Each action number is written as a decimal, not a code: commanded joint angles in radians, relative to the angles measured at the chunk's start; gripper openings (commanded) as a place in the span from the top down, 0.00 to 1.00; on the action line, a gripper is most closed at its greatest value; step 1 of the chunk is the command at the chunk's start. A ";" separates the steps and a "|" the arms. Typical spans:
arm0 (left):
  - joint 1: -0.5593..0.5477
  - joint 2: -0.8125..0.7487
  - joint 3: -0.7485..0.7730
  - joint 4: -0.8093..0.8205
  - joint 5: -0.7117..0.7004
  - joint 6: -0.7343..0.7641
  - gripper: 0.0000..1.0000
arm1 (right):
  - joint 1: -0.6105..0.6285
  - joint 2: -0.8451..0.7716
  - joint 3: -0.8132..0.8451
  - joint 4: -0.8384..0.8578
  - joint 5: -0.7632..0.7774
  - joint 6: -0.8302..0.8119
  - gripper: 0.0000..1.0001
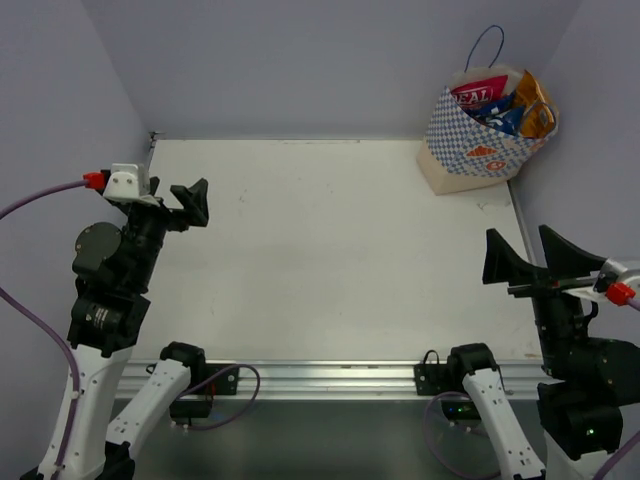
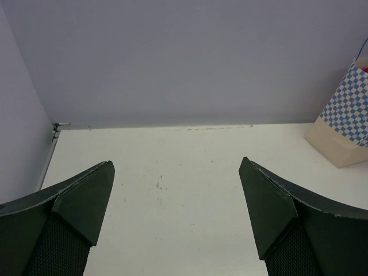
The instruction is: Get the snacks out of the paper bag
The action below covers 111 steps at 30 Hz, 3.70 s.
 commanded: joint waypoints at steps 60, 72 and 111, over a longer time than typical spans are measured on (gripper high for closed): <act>-0.006 0.155 -0.106 -0.029 0.185 -0.061 0.00 | 0.012 1.506 0.729 -0.157 -0.419 -0.410 1.00; -0.006 0.193 -0.060 -0.016 0.212 -0.058 0.00 | 0.288 1.088 0.209 -0.197 -0.347 -0.355 0.90; -0.006 0.204 -0.013 -0.099 0.254 -0.076 0.00 | -0.038 1.014 0.140 0.027 0.155 0.351 0.56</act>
